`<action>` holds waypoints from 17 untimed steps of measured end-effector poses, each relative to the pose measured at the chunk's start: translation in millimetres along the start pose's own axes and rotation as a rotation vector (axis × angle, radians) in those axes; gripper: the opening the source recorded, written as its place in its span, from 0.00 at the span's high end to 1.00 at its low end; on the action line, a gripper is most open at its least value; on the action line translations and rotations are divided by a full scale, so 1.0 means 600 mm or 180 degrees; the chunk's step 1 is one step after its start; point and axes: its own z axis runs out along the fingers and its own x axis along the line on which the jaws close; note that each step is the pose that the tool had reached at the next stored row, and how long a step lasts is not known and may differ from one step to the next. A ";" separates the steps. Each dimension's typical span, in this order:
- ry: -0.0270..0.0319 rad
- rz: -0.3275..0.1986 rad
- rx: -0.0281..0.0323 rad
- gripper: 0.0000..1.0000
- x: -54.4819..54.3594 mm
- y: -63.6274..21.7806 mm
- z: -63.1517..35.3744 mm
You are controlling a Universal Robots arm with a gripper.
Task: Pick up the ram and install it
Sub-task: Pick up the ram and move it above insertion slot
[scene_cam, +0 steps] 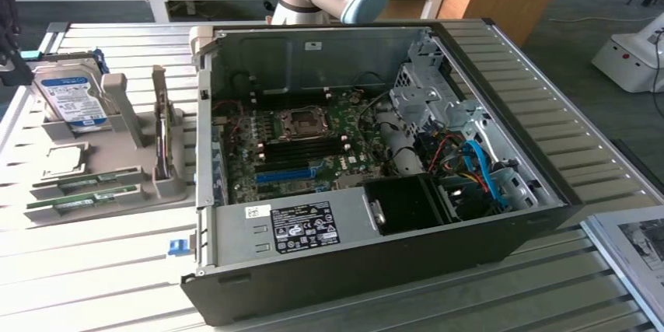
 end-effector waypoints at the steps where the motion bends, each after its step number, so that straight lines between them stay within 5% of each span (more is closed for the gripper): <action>1: 0.0002 -0.0053 -0.0002 0.90 0.000 0.000 0.000; 4: 0.0009 -0.0185 -0.0006 0.90 0.000 0.000 0.000; 17: 0.0009 -0.0188 -0.0006 0.90 0.000 0.000 0.000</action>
